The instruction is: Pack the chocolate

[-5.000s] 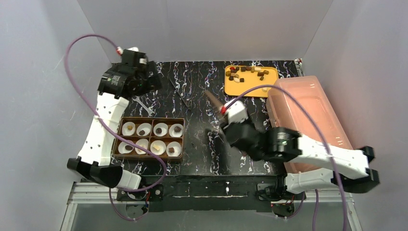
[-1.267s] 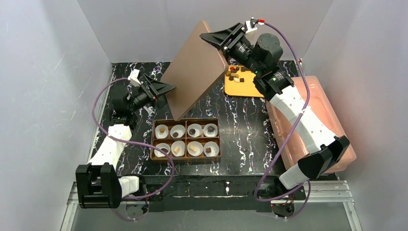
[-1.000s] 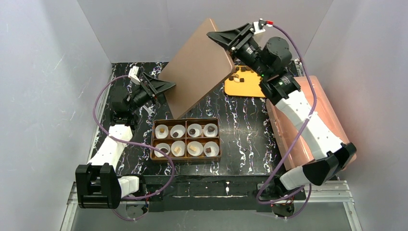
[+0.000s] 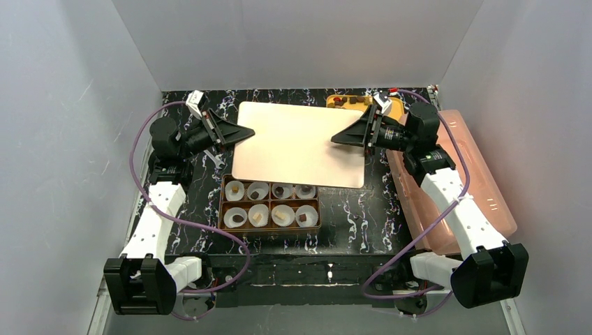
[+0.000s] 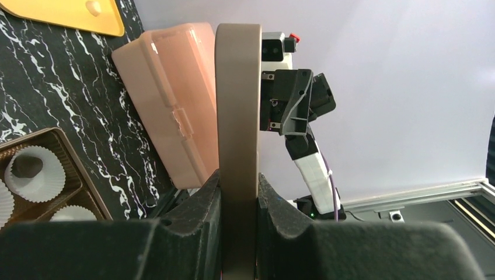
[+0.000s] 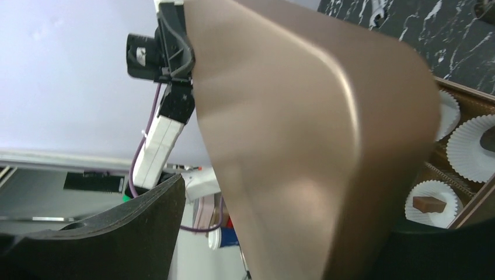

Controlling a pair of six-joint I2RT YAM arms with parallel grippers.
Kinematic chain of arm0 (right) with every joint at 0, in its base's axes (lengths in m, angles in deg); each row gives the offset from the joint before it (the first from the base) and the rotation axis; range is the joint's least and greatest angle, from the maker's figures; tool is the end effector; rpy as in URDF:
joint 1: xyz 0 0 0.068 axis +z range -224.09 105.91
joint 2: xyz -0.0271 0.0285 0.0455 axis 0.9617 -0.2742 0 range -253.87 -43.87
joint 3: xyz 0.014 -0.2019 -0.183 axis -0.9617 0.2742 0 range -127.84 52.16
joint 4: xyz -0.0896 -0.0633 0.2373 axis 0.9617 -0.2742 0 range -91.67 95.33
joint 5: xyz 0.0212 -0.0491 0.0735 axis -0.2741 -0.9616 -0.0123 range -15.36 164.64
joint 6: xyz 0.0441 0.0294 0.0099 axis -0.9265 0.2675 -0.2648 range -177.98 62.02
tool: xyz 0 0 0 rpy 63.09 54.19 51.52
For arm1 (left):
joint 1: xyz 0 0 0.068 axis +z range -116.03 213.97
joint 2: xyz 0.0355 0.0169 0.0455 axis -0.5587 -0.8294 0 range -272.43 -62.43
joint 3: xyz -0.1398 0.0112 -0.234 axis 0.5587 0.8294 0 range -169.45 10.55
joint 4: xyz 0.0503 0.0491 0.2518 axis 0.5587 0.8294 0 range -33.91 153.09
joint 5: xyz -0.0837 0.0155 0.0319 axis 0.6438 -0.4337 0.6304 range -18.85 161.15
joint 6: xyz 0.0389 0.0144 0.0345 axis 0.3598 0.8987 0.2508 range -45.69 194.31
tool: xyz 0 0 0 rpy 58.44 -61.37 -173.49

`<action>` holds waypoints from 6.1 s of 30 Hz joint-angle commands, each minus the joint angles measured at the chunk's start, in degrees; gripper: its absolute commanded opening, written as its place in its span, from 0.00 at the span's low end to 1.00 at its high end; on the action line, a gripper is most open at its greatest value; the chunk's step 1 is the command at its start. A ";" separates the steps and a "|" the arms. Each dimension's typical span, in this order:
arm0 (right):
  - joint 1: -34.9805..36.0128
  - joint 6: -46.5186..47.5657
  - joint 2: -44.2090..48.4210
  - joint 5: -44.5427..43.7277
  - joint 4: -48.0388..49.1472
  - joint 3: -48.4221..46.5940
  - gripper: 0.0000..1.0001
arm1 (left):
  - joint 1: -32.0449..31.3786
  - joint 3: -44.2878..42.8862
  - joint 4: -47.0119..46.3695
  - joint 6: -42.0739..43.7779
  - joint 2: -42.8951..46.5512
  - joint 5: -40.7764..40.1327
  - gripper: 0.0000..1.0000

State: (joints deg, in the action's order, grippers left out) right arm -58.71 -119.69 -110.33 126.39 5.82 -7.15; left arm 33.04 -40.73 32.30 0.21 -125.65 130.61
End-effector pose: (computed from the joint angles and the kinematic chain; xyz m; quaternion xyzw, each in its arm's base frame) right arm 0.2437 0.0960 0.3735 -0.0023 0.7320 0.6277 0.2648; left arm 0.2427 -0.0346 0.3761 -0.0171 0.6689 -0.6585 0.3444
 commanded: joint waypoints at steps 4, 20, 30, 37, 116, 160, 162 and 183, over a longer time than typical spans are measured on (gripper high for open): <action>-2.95 -0.83 2.07 11.06 9.69 1.82 0.80 | 0.07 -1.68 -0.29 -0.04 1.92 4.83 0.00; -5.45 -5.27 2.91 16.59 13.78 6.48 0.76 | 6.46 1.69 -3.28 -4.13 3.30 -1.93 0.00; -4.24 -6.13 2.37 14.73 14.80 7.94 0.73 | 6.97 3.10 -7.00 -6.63 2.05 -2.99 0.00; -0.63 -10.14 -2.37 13.14 20.45 4.71 0.66 | 6.96 3.48 -4.04 -4.15 2.60 -0.31 0.00; 18.48 -9.87 -26.71 -9.20 40.65 21.78 0.18 | 8.98 10.87 60.35 34.20 -4.40 -57.38 0.01; 19.25 7.01 -17.54 -19.41 8.15 18.47 0.48 | 5.87 8.94 62.81 35.54 -0.89 -54.03 0.00; 19.25 7.65 -17.13 -20.02 6.28 18.00 0.51 | 5.77 8.77 62.86 35.59 -0.90 -54.10 0.00; 17.96 12.72 -11.41 -25.04 -7.66 16.09 0.65 | 5.24 8.40 63.60 36.75 -0.88 -53.54 0.00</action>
State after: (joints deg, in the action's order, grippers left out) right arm -40.13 -109.07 -124.23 103.14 1.54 10.69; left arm 38.85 -30.55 93.89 35.92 -128.30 76.17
